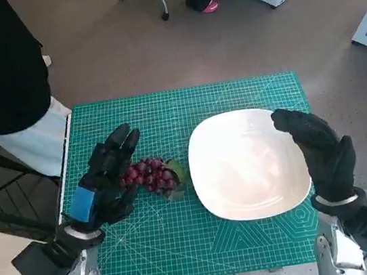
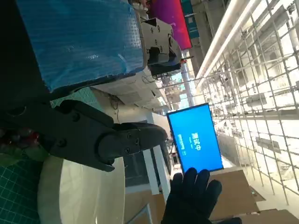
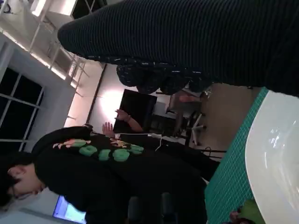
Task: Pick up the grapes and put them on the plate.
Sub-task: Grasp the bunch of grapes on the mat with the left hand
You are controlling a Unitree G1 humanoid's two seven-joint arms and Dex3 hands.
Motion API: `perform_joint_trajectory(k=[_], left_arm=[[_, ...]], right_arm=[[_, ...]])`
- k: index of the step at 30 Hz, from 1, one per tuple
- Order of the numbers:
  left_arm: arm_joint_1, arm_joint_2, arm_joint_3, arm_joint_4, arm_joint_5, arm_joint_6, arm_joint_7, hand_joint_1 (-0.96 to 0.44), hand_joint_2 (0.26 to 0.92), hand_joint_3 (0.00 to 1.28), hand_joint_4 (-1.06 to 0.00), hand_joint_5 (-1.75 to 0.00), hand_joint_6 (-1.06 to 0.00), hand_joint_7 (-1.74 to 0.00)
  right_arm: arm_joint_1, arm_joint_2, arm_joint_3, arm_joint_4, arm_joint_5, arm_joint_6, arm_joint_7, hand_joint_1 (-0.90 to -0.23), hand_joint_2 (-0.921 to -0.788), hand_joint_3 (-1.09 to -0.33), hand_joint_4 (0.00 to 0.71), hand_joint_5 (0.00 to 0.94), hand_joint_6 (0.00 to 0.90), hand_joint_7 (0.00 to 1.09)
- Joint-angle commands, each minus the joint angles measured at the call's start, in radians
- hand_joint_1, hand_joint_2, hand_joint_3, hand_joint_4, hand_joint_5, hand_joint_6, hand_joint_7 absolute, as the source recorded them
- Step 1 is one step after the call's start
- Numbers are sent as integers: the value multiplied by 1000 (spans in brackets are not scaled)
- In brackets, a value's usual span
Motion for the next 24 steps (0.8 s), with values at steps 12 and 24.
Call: perform_joint_trajectory(k=[12, 24], left_arm=[[19, 91, 27, -58, 278, -49, 118, -574, 921, 153, -178, -1, -126, -286], [61, 225, 5, -302, 760, 164, 217, -570, 810, 4, -18, 1, -134, -75]], right_arm=[[13, 6, 3, 7, 0, 12, -7, -421, -921, -570, 599, 1, 568, 3], [5, 5, -2, 15, 4, 16, -8, -420, -921, -569, 599, 1, 568, 3]])
